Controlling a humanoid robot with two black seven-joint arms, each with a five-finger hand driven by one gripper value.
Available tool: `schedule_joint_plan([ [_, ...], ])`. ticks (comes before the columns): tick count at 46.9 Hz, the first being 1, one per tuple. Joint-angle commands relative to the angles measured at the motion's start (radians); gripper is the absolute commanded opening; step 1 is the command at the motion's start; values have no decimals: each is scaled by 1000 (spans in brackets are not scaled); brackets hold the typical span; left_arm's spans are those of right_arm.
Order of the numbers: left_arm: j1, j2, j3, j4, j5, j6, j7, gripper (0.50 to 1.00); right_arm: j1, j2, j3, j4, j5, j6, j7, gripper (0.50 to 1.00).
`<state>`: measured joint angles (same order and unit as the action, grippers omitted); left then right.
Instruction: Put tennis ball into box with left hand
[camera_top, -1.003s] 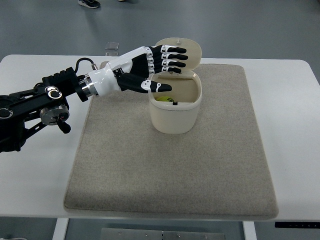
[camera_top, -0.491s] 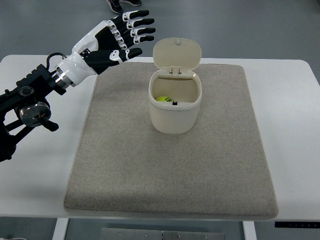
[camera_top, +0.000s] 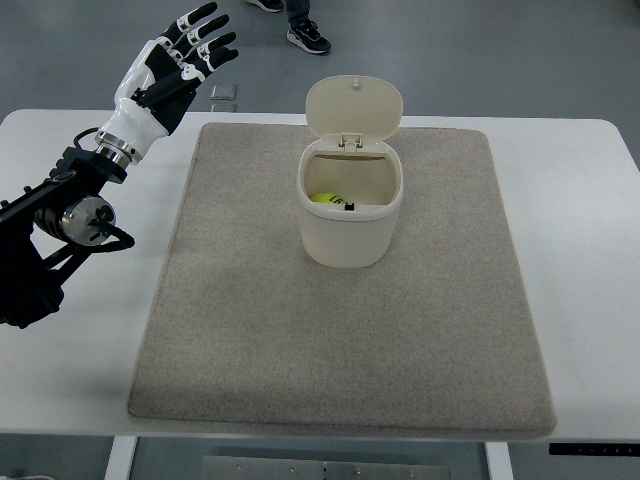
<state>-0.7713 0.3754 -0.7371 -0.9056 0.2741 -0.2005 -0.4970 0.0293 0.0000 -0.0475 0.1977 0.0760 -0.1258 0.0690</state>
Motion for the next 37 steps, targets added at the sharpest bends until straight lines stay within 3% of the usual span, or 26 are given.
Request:
schedule_joint_plan([
  [1,-26,-44,-15,85,-1,0,0,810,0,0,0,0,1,0,0,901],
  [17,-121,-179,-88,396,-50,-8,0,833,0,0,0,0,1,0,0,901],
  [28,-151,-205,-87,467,-148,-11,0,887,0,0,0,0,-1,0,0,901],
  [33,-154,-210,-88,478,-177,-11,1,960,0,0,0,0,-1,0,0,903],
  [37,-154,-210,-87,482,-204,-11,0,971,0,0,0,0,-1,0,0,901],
])
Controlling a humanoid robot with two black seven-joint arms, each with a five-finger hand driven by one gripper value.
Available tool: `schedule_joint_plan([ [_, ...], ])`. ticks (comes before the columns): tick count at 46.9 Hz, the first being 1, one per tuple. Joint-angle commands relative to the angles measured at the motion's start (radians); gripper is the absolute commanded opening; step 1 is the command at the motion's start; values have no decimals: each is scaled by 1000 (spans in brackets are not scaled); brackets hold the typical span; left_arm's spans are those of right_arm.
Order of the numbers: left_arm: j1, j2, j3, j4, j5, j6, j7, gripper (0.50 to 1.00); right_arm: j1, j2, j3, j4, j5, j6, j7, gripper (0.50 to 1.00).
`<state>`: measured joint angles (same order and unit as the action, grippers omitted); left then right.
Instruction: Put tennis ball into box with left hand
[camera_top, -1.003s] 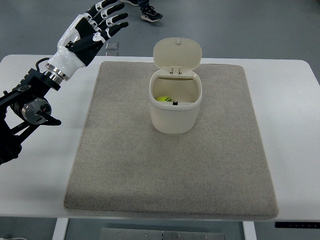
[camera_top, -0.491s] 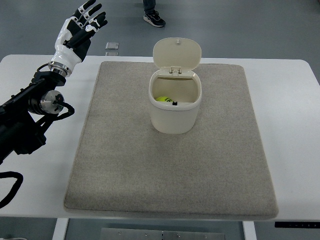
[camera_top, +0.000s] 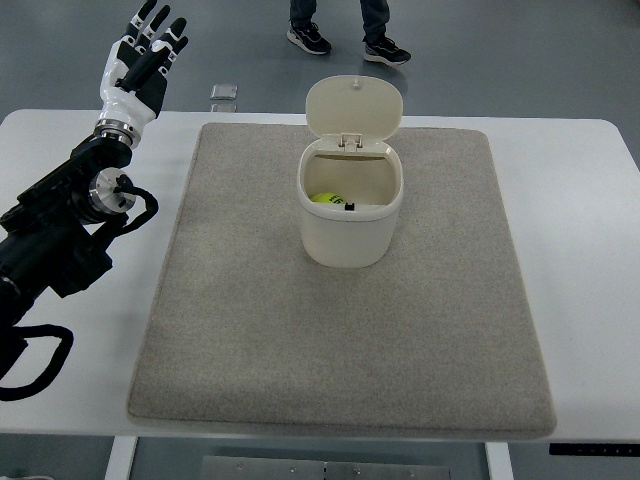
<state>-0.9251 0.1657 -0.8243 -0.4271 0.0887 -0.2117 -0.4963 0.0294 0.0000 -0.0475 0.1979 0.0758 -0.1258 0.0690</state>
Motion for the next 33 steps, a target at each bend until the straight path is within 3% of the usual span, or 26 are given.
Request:
schedule_joint_plan([
  [1,0,0,1,8,-20,0,-1,986,0,0,0,0,1,0,0,901],
  [33,0,-18,-2,44,-55,2,-1,990,0,0,0,0,-1,0,0,901],
])
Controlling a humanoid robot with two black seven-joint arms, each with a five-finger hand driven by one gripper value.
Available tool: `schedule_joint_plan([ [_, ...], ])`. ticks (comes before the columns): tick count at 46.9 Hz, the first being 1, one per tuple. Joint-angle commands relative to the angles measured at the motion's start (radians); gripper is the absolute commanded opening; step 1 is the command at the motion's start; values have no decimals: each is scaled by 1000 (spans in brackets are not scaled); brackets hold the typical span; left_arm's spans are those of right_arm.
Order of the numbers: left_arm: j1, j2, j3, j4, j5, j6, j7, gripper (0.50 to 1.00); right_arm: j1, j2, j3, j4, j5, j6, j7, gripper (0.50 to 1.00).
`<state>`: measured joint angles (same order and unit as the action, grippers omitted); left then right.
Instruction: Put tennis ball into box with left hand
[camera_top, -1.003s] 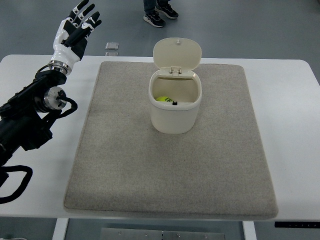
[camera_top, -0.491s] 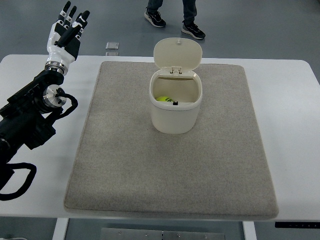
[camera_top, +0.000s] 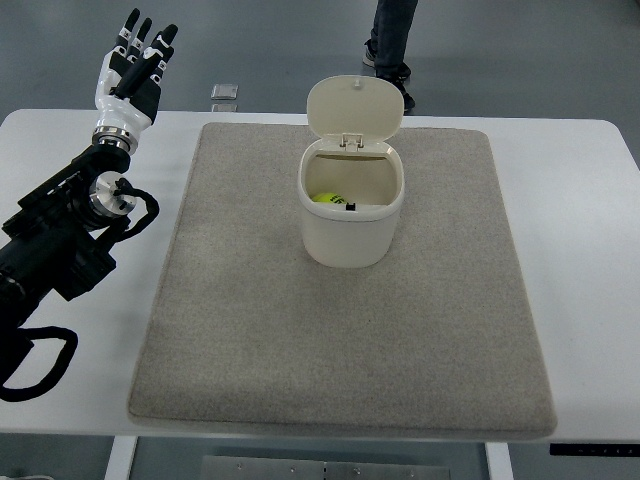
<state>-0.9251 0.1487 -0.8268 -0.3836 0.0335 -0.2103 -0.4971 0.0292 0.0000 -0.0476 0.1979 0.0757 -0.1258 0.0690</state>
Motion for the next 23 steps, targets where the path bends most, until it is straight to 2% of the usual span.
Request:
schedule_joint_plan([
  [1,0,-1,0,0,0,0,0,990,0,0,0,0,-1,0,0,901],
  [23,0,3,12,0,2,2,0,990,0,0,0,0,-1,0,0,903],
])
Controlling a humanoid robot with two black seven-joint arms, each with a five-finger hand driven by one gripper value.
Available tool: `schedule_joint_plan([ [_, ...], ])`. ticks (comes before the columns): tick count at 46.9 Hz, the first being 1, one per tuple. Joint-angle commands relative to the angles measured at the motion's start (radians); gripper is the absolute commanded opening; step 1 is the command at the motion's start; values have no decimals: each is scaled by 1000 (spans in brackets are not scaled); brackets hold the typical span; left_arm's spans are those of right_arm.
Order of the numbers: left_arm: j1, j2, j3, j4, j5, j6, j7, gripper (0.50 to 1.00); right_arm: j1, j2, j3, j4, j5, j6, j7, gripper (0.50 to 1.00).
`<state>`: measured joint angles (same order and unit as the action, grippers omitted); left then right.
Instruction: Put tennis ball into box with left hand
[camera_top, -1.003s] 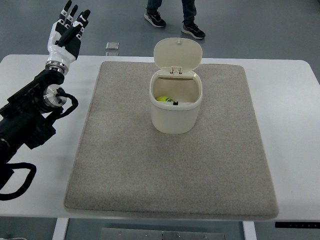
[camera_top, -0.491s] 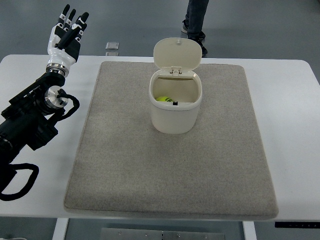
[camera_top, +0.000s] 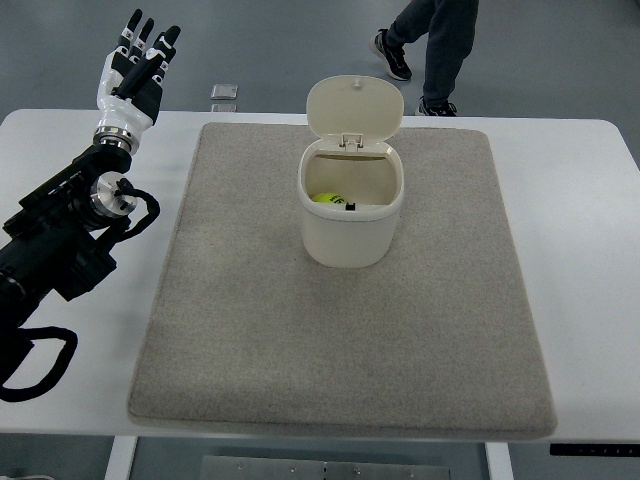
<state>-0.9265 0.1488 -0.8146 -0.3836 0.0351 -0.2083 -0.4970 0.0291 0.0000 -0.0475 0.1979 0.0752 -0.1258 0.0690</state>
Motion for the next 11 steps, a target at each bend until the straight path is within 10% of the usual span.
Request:
schedule_joint_plan([
  [1,0,3,0,0,-1,0,0,990,0,0,0,0,2,0,0,901],
  [11,0,-3,-5,-1,-1,6,0,990,2,0,8,2,2,2,0,901],
])
